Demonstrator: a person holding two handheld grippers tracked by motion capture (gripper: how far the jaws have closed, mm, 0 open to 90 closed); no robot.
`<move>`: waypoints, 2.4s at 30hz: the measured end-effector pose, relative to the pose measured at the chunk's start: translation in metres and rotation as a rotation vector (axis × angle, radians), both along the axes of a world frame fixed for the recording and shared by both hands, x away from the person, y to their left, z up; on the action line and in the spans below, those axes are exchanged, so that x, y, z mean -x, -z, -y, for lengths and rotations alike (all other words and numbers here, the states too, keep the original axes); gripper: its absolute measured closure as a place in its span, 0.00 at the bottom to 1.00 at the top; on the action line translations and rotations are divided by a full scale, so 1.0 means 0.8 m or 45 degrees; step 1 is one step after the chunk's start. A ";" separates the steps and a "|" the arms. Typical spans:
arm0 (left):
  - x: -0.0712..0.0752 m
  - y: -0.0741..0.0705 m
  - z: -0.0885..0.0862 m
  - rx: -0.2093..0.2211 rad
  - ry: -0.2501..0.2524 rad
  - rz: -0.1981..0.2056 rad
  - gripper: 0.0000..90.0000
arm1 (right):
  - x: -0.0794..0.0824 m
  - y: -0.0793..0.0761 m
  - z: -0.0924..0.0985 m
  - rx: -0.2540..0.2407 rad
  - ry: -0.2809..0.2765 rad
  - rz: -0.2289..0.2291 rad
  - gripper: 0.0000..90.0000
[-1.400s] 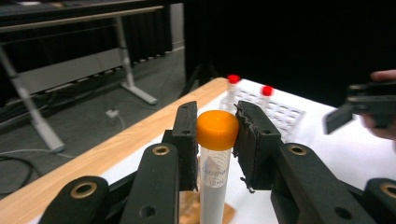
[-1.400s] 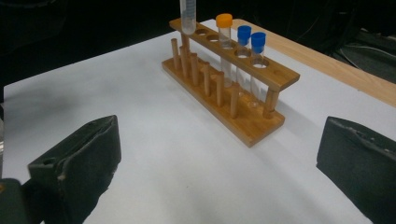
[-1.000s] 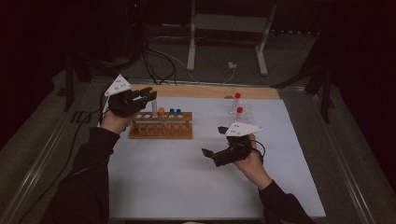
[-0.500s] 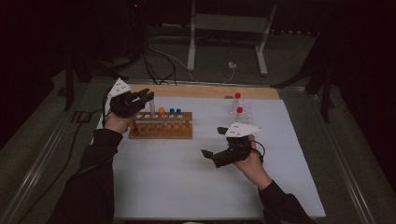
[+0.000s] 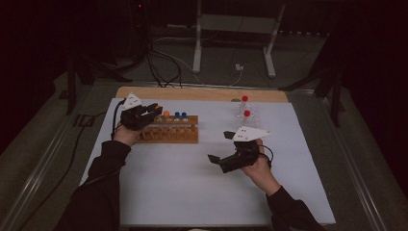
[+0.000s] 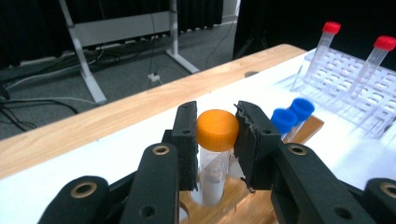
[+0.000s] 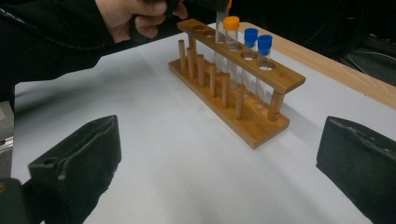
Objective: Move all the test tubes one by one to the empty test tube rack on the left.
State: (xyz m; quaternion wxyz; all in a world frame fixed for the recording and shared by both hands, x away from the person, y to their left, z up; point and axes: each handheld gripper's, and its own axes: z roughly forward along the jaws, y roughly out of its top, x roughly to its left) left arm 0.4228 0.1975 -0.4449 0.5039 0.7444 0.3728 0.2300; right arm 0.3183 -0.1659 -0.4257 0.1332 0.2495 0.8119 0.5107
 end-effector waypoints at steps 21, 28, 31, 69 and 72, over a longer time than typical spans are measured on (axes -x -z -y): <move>0.004 0.008 -0.002 -0.024 0.032 -0.039 0.73 | 0.000 -0.004 0.003 -0.016 -0.008 0.000 0.00; 0.030 -0.009 -0.005 0.014 0.115 0.014 0.47 | -0.004 -0.015 0.017 -0.031 0.028 0.026 0.00; 0.041 -0.013 -0.004 0.022 0.149 0.017 0.37 | -0.007 -0.020 0.026 -0.033 0.059 0.043 0.00; 0.092 -0.015 0.010 0.055 0.308 -0.002 0.03 | -0.102 0.026 0.099 0.152 0.599 0.005 0.33; 0.092 -0.016 0.010 0.058 0.306 0.000 0.03 | -0.109 0.028 0.098 0.155 0.602 -0.028 0.46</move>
